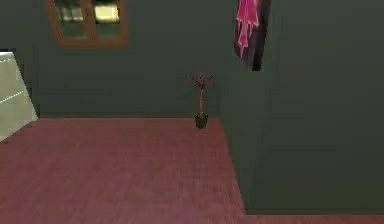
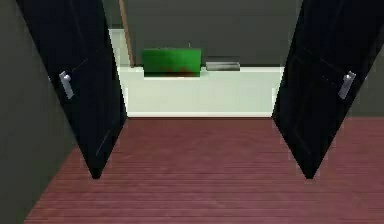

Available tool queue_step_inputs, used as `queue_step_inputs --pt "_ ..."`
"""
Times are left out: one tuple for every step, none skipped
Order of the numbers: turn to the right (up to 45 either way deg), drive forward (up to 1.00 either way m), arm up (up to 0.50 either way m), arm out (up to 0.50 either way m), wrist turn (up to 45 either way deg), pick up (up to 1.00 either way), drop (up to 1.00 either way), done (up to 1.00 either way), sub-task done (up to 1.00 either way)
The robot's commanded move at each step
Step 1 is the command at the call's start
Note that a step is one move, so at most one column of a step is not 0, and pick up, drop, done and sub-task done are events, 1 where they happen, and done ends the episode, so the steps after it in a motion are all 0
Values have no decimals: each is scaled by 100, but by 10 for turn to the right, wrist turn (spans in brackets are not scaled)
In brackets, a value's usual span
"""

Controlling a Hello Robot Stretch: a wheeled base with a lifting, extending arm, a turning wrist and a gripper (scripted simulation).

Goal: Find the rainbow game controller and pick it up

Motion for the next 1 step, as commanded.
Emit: queue_step_inputs --pt "-450 0 0 0 0 0 0 0 0"
